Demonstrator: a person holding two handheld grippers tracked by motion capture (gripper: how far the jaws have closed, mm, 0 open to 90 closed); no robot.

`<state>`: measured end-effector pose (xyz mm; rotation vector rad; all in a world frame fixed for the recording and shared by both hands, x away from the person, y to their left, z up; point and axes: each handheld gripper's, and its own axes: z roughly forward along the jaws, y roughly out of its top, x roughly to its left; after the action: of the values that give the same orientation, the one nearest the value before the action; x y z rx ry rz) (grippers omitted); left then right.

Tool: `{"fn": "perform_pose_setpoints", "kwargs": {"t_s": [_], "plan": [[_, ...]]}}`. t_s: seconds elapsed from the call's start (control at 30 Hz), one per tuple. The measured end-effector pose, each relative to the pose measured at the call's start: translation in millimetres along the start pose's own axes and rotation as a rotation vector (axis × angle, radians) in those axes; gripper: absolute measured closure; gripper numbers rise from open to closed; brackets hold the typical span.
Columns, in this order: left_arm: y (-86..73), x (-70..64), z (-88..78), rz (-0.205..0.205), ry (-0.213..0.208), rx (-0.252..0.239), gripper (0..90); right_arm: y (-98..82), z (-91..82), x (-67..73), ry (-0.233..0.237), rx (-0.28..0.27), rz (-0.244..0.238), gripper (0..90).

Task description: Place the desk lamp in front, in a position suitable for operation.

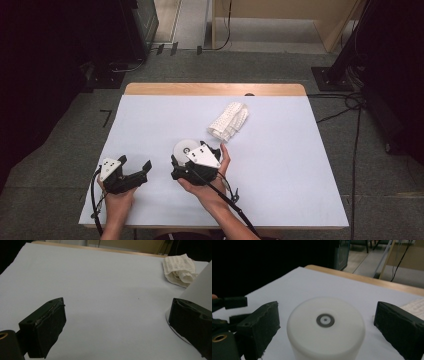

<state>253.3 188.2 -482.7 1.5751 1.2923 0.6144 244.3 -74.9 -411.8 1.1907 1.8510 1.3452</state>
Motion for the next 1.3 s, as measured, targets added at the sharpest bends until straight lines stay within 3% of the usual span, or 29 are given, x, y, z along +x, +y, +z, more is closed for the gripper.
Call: {"fn": "perform_pose_setpoints", "kwargs": {"t_s": [0.03,0.1,0.17,0.2,0.3,0.33,0.4,0.5,0.63,0.73,0.8,0.83,1.0,1.07,1.3], "plan": [[-0.1,-0.2,-0.1,-0.002,0.0,0.001,1.6,9.6,-8.7,-5.5,-0.007,-0.034,-0.002,6.6],[-0.1,-0.2,-0.2,-0.001,0.0,0.001,1.6,14.2,-12.0,-9.4,-0.02,-0.05,-0.006,6.6],[0.0,0.3,-0.1,-0.001,-0.002,0.0,1.6,25.7,-18.3,-27.1,-0.081,-0.083,0.001,7.9],[0.0,0.3,-0.1,-0.001,-0.002,0.0,1.6,25.7,-18.3,-27.1,-0.081,-0.083,0.001,7.9],[-0.1,-0.1,0.1,-0.003,-0.002,-0.001,1.6,33.4,-20.3,-52.1,-0.137,-0.101,0.043,10.2],[0.0,-0.1,0.1,-0.004,-0.002,-0.001,1.6,35.4,-18.1,-67.9,-0.183,-0.101,0.057,12.4],[-0.1,-0.4,0.2,-0.004,-0.002,-0.002,1.6,35.6,-15.1,-75.9,-0.202,-0.09,0.063,12.4],[-0.2,-0.7,0.3,-0.002,-0.002,-0.003,1.6,31.7,2.3,-104.9,-0.246,-0.036,0.105,12.7],[-0.1,-0.5,0.2,-0.001,-0.004,-0.001,1.6,25.5,17.1,-120.7,-0.274,0.011,0.131,12.8],[-0.2,-0.5,0.3,0.002,-0.006,-0.001,1.6,14.0,41.0,-134.4,-0.301,0.067,0.162,13.1],[-0.2,-0.5,0.3,0.003,-0.006,-0.002,1.6,11.0,47.6,-136.0,-0.307,0.084,0.17,13.1],[-0.2,-0.4,0.1,-0.002,-0.007,-0.002,1.6,4.9,61.2,-138.5,-0.32,0.116,0.176,13.6],[-0.2,0.0,0.0,-0.005,-0.01,-0.003,1.6,-3.0,81.4,-141.8,-0.329,0.138,0.215,13.4],[-0.2,-0.2,0.1,0.0,-0.011,-0.003,1.6,-7.4,97.2,-143.3,-0.335,0.181,0.213,12.9],[-0.3,-0.4,0.3,0.003,-0.014,-0.004,1.6,-18.8,123.1,-141.2,-0.368,0.283,0.196,15.1]]}}
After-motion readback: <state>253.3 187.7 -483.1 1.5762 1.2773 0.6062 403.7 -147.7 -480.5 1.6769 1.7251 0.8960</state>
